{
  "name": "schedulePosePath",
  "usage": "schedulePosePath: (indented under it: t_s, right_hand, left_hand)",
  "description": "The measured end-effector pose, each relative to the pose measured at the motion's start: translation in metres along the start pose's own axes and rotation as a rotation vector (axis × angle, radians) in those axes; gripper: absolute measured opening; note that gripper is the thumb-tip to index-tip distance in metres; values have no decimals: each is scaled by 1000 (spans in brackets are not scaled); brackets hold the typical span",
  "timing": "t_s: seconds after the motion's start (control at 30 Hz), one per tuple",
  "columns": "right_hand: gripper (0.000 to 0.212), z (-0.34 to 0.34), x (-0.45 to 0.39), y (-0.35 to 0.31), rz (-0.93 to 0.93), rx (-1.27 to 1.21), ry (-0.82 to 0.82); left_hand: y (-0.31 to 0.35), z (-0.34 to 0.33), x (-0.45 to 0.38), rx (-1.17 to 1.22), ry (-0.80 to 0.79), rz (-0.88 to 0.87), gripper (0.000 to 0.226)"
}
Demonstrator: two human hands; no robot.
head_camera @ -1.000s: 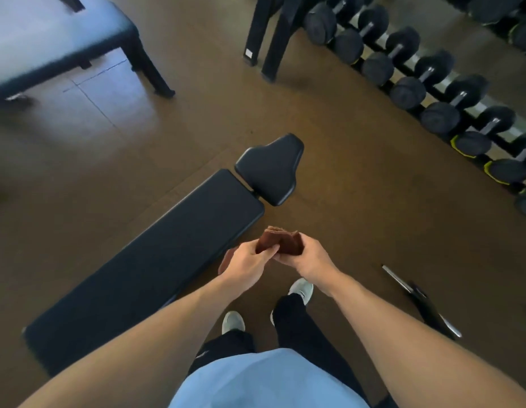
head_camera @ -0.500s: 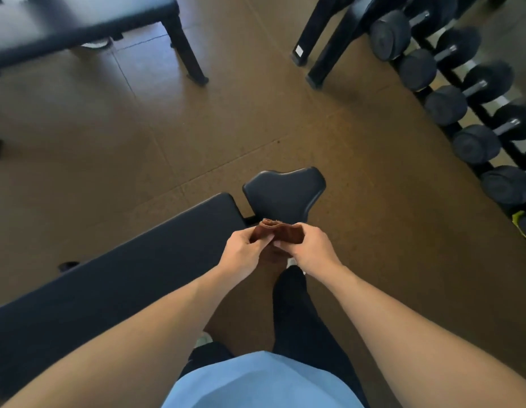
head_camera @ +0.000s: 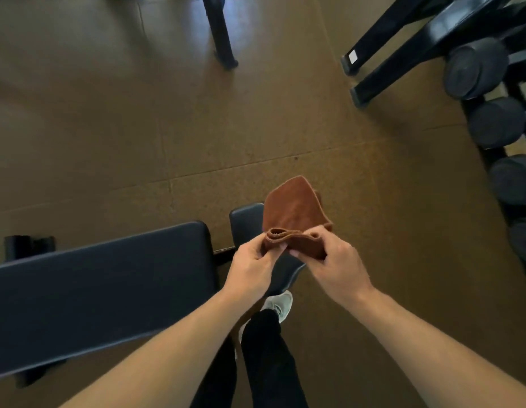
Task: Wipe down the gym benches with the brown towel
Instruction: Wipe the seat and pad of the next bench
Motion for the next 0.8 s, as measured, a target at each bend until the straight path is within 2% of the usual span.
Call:
schedulePosePath:
  t_s: [0.13, 0.2, 0.27, 0.33, 0.4, 0.47, 0.53, 0.57, 0.67, 0.73, 0.8]
  right_hand:
    - [20, -94, 8, 104, -190, 198, -317]
    - [23, -130, 7, 145, -282, 267, -375]
    - [32, -147, 1, 164, -319, 381, -345]
    - [41, -148, -10, 166, -316, 514, -227]
    - [46, -139, -28, 157, -242, 596, -58]
    - [50, -135, -46, 148, -120, 678, 60]
    - [51, -147, -59, 136, 25, 797, 82]
    - [52, -161, -63, 130, 98, 835, 32]
    - [62, -208, -51, 144, 84, 875, -279]
    - [66, -216, -50, 156, 72, 911, -391]
    - [67, -219, -67, 158, 164, 970, -505]
  left_hand:
    - [-98, -27, -84, -106, -63, 249, 23]
    - [-138, -34, -119, -126, -62, 322, 28]
    - [-161, -37, -138, -98, -54, 345, 28]
    - [-170, -32, -153, -63, -8, 344, 31]
    - [-173, -21, -163, -52, 60, 322, 43]
    - [-164, -9, -167, -111, 113, 228, 53]
    - [-144, 5, -166, -266, 171, 65, 56]
    - [-132, 14, -164, -375, 208, -24, 56]
    - [-99, 37, -166, -792, 315, -228, 56]
    - [-87, 51, -176, -1109, 345, -298, 58]
    - [-81, 69, -188, -1320, 365, -309, 57]
Point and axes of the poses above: each hand's wrist, its own x-axis away from the middle knuckle, its own z-axis out of the back of the hand, y = z × x, the point moved 9 cm from there along -x, towards the middle knuckle, and after that the axes turned 15 degrees about z, right-handed, at the moved point
